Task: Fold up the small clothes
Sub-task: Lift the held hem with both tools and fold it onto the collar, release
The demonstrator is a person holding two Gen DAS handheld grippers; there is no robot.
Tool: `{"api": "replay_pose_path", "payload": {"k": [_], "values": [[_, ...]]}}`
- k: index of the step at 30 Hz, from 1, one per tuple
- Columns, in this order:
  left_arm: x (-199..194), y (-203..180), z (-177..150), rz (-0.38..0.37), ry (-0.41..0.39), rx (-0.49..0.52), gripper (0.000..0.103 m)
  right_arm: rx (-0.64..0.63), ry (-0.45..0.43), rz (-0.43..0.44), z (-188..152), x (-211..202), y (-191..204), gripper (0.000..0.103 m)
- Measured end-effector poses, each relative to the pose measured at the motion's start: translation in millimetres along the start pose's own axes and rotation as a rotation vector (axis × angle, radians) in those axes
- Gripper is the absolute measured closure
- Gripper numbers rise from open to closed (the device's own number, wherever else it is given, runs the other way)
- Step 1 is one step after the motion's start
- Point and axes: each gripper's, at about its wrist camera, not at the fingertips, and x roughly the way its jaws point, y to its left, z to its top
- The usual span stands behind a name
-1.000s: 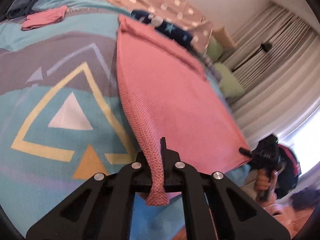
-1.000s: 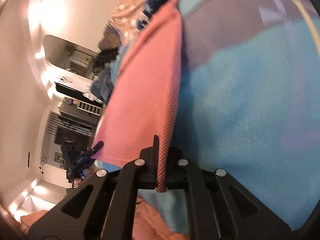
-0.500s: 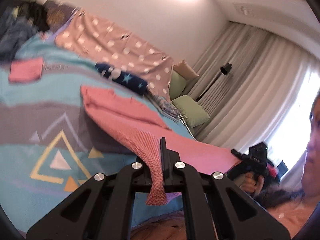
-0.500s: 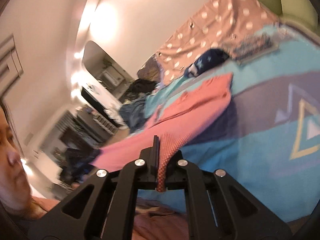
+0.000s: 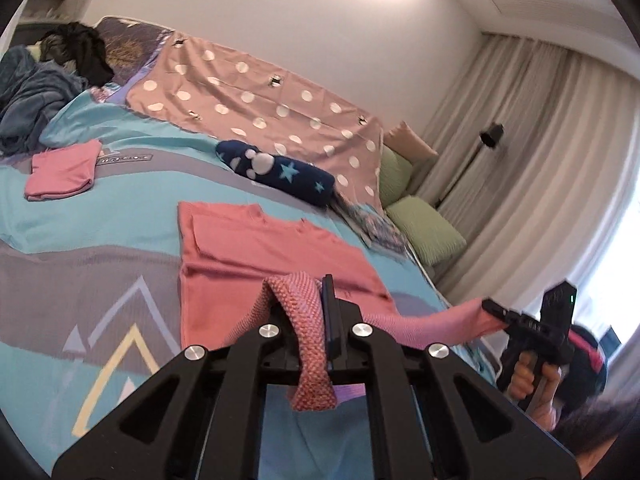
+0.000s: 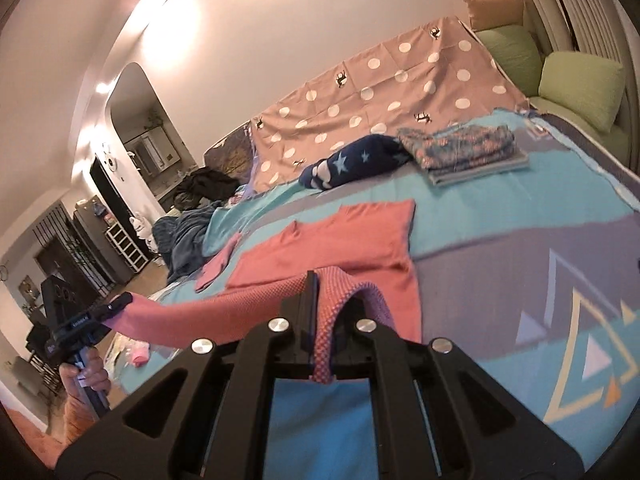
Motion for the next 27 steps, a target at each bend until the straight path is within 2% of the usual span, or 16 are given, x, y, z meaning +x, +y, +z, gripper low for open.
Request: {"api": "replay_pose_path", "payload": {"k": [27], "values": [[117, 45, 81, 0.077, 0.086, -0.036, 0.096, -0.047, 0.061, -0.098, 80, 139, -25, 0.097]]}}
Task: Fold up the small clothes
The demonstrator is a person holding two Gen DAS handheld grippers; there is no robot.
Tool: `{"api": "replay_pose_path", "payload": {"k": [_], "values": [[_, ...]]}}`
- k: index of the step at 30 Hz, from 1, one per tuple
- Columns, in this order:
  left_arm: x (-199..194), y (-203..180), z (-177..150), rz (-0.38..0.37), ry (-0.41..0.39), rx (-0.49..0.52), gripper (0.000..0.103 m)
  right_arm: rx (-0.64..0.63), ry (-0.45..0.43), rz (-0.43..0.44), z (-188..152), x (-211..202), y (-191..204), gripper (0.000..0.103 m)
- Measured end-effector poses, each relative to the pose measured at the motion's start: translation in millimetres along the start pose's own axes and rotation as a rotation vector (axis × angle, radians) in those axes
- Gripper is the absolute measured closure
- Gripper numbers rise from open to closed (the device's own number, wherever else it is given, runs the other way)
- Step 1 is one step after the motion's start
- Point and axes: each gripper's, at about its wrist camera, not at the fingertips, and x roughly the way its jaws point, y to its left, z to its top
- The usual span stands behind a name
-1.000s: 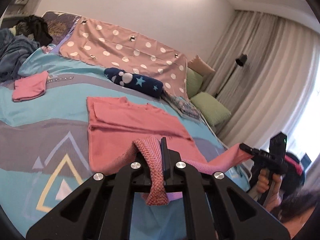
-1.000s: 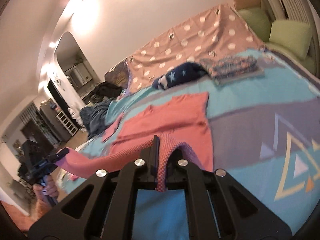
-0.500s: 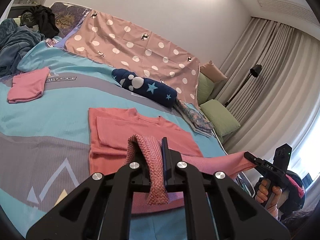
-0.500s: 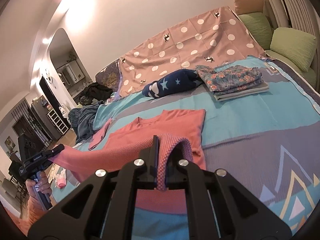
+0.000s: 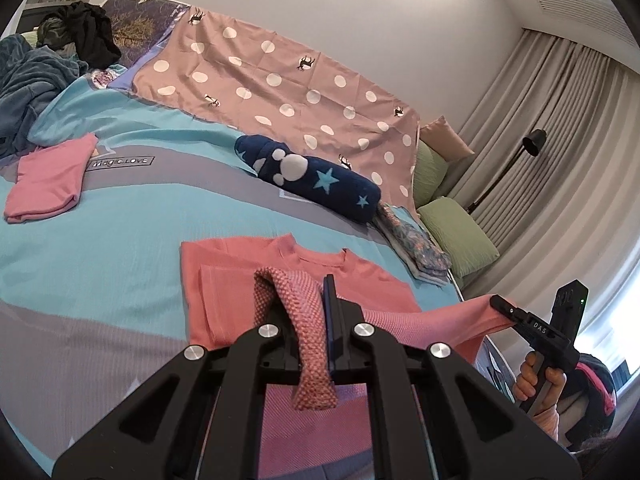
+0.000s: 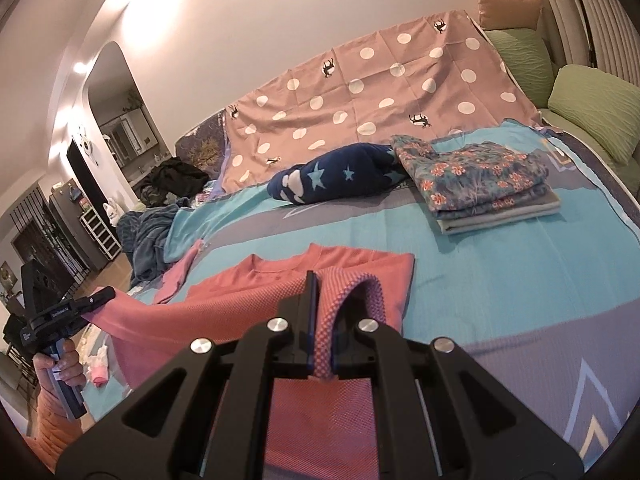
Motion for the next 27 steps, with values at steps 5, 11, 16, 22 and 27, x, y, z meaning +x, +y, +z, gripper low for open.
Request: {"api": "replay_pose_path", "payload": {"k": [5, 11, 16, 22, 27], "values": [[32, 8, 18, 0.023, 0.027, 0.0, 0.096, -0.002, 0.031, -0.03, 14, 33, -6, 0.096], [67, 23, 34, 0.06, 0.056, -0.019, 0.096, 0.004, 0.095, -0.084, 26, 76, -15, 0.096], [109, 41, 43, 0.099, 0.101, -0.029, 0.096, -0.012, 0.149, -0.142, 30, 120, -25, 0.096], [151, 67, 34, 0.153, 0.179, -0.051, 0.092, 0.037, 0.237, -0.158, 19, 154, -48, 0.089], [141, 77, 32, 0.146, 0.151, -0.083, 0.063, 0.057, 0.239, -0.149, 15, 147, -56, 0.076]]}}
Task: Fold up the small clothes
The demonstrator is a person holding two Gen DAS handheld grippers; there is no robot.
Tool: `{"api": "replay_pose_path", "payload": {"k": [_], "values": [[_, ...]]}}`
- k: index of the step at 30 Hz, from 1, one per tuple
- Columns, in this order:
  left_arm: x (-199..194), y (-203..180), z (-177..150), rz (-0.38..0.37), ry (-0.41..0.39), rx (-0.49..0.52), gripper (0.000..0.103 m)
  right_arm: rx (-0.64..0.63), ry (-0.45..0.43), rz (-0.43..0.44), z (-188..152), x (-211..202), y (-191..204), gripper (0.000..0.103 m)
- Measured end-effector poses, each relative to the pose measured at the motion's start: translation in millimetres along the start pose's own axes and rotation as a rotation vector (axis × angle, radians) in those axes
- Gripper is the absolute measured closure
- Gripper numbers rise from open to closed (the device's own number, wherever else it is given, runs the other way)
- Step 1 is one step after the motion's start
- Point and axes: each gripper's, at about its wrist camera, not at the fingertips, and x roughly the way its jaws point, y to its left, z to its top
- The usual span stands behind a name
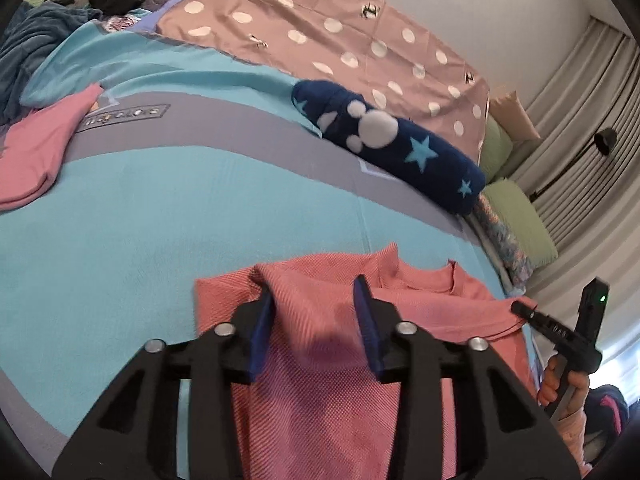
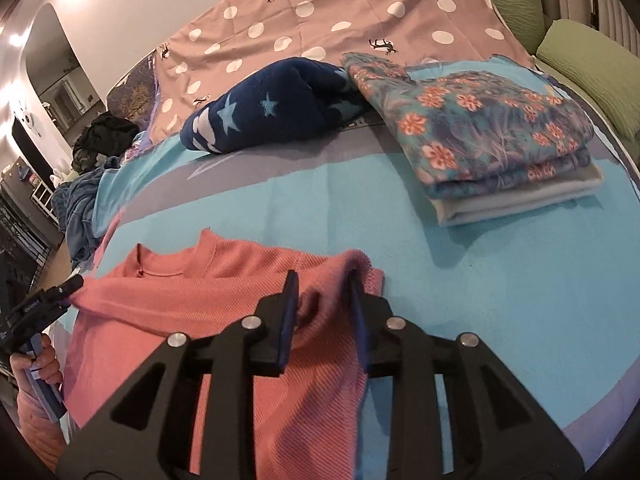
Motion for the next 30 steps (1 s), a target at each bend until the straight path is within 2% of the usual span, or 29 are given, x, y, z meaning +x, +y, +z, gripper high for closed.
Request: {"api": "replay_pose_path", "payload": {"k": [2, 3, 4, 5, 6, 8, 15, 16, 17, 18, 19, 20, 21, 23, 24, 27, 30], "values": [[-10, 0, -1, -0.025, -0.013, 0.007, 0.063, -0.004, -0.003, 0.007, -1, -4, 0, 0.076], [-13, -1, -2, -0.035, -0.013, 0.015, 0.063, -0.01, -0.009, -0.001, -1, -6, 1, 0.081], [-14, -3, -3, -0.043, -0.006, 0.03, 0.064, -0.014, -0.012, -0.006, -1, -7, 2, 0.09], [-15, -5, -3, -0.042, -0.001, 0.042, 0.071, -0.014, -0.012, -0.003, 0, -8, 3, 0.094], [-14, -7, -4, -0.032, 0.007, 0.059, 0.087, -0.01, -0.014, 0.003, 1, -8, 4, 0.096], [-11, -11, -4, -0.01, 0.018, 0.08, 0.099, -0.007, -0.02, 0.008, 4, -8, 7, 0.098], [-6, -2, 24, -0.007, -0.066, -0.004, 0.1, -0.006, -0.058, 0.017, 48, 10, 14, 0.098], [-2, -1, 30, 0.001, -0.075, -0.01, 0.099, -0.002, -0.045, 0.012, 52, 18, 12, 0.092], [7, 2, 36, 0.019, -0.075, -0.017, 0.097, 0.015, -0.015, -0.01, 56, 28, 9, 0.086], [14, 5, 40, 0.039, -0.064, -0.03, 0.092, 0.038, 0.015, -0.042, 56, 37, 6, 0.064], [25, 12, 44, 0.065, -0.042, -0.059, 0.085, 0.061, 0.02, -0.074, 52, 41, 3, 0.047], [32, 20, 46, 0.11, -0.027, -0.097, 0.071, 0.047, 0.011, -0.067, 48, 39, 4, 0.047], [34, 26, 46, 0.136, -0.026, -0.121, 0.066, 0.011, 0.005, -0.059, 44, 35, 6, 0.047], [27, 30, 43, 0.112, -0.043, -0.109, 0.061, -0.042, -0.007, -0.082, 35, 28, 7, 0.047], [21, 30, 41, 0.108, -0.055, -0.09, 0.056, -0.061, -0.008, -0.092, 32, 25, 5, 0.047], [17, 29, 37, 0.104, -0.03, -0.037, 0.054, -0.058, 0.016, -0.093, 27, 17, -3, 0.048], [20, 27, 27, 0.098, 0.029, -0.003, 0.054, -0.035, 0.01, -0.07, 14, -4, -9, 0.049]]}}
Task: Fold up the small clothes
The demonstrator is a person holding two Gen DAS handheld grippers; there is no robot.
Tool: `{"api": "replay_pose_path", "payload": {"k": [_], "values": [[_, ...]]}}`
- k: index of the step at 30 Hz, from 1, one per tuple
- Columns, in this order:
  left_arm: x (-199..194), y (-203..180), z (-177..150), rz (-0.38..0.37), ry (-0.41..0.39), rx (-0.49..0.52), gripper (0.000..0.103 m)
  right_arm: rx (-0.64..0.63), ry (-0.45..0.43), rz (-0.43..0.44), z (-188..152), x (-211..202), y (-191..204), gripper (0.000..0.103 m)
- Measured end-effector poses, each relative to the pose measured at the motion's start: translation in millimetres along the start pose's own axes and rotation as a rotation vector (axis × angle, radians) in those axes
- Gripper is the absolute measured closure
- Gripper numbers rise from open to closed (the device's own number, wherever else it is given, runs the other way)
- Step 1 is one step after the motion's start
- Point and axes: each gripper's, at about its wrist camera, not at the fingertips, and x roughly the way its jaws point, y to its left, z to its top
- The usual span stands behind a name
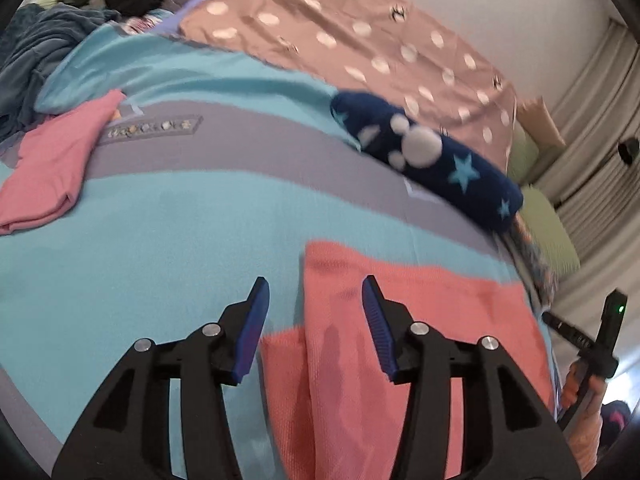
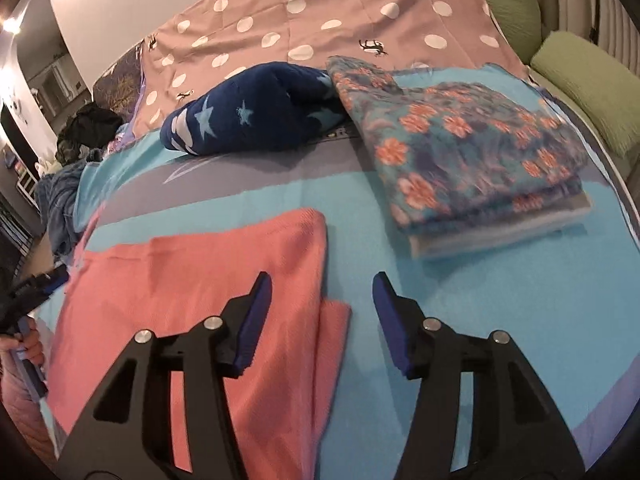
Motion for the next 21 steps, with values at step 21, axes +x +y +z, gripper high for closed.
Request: {"api": "replay_pose_path", "payload": {"k": [21], "values": [[-136, 11, -152, 0.089, -0.024, -0.003, 0.041, 0.053, 0.044, 0.128, -165, -119, -19, 0.052]]}}
